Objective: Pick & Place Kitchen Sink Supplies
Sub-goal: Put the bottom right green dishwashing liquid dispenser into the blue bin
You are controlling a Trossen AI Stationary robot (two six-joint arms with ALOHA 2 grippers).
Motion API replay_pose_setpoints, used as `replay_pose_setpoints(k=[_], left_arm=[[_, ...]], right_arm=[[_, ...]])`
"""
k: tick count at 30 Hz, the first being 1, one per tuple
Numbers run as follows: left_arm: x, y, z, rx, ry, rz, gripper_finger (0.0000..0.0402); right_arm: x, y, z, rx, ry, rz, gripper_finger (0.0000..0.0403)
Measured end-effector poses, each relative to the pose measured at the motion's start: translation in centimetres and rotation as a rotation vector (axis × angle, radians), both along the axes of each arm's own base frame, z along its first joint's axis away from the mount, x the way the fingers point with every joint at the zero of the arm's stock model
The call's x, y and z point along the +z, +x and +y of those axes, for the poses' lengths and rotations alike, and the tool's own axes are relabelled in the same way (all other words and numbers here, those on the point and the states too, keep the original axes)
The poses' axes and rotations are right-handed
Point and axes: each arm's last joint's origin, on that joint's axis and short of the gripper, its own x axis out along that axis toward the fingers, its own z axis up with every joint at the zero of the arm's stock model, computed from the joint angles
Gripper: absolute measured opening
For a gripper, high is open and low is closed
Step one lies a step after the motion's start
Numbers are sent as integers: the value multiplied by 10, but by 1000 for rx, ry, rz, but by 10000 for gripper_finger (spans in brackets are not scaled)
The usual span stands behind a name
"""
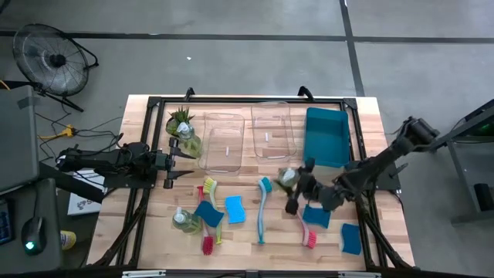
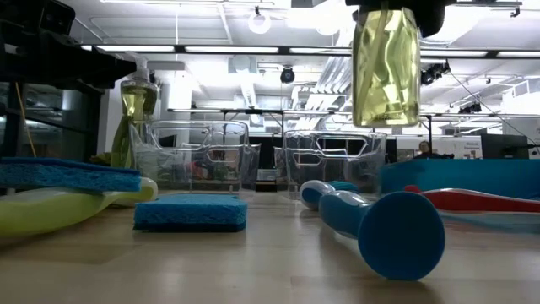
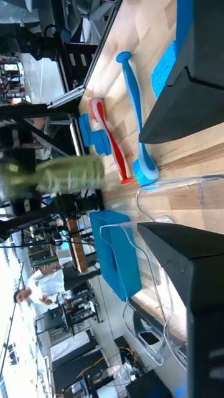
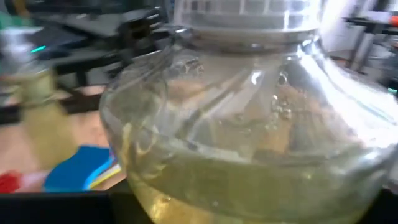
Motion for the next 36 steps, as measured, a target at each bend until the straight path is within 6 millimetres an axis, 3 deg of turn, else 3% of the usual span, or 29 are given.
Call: replay_pose_setpoints(k=[9, 19, 36], left_arm=[[0, 0, 0, 0, 0, 0, 213], [0, 0, 0, 0, 0, 0, 213], [0, 0, 0, 0, 0, 0, 213]], right_arm=[[28, -23, -50, -162, 16, 10, 170], [41, -42, -93, -321, 0, 44, 175], [19, -64, -153, -661, 79, 170, 176]])
